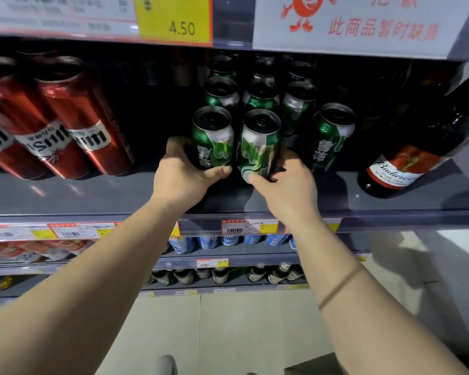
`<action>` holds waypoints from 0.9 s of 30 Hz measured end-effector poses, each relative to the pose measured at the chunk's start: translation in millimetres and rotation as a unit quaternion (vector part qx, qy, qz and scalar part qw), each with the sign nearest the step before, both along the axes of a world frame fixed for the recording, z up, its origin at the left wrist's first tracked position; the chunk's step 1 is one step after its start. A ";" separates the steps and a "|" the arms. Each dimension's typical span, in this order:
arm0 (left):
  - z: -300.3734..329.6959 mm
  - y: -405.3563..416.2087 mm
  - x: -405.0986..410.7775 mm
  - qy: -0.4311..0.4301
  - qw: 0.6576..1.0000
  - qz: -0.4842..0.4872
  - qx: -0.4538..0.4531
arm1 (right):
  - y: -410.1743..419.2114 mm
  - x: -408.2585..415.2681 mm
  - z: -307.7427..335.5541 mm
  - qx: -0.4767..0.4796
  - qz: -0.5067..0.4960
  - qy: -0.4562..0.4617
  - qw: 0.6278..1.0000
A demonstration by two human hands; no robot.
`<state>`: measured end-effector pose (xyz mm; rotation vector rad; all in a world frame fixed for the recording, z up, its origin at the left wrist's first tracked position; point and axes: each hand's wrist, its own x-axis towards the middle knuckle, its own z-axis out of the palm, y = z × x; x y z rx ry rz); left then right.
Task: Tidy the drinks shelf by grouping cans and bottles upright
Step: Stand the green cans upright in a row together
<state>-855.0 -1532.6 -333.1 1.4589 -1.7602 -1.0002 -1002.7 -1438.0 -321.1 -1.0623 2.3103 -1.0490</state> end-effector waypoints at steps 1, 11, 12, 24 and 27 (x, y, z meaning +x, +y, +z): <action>-0.2 1.0 1.4 -0.002 1.000 -0.006 0.002 | 3.4 -3.2 -0.9 -0.031 -0.035 -0.005 0.999; -4.6 8.0 3.7 0.001 1.000 -0.005 0.001 | 4.5 -72.6 -6.8 -0.069 -0.115 -0.078 0.988; -4.0 8.2 3.3 0.001 1.000 -0.003 0.001 | 6.9 -70.3 -8.2 -0.061 -0.093 -0.061 0.992; 6.1 12.6 -20.4 -0.022 0.999 0.031 0.015 | 1.7 -55.1 -13.3 -0.016 -0.016 -0.058 0.998; 5.3 14.0 -20.0 -0.021 0.999 0.037 0.018 | -3.4 -52.6 -19.4 0.001 -0.046 -0.045 0.998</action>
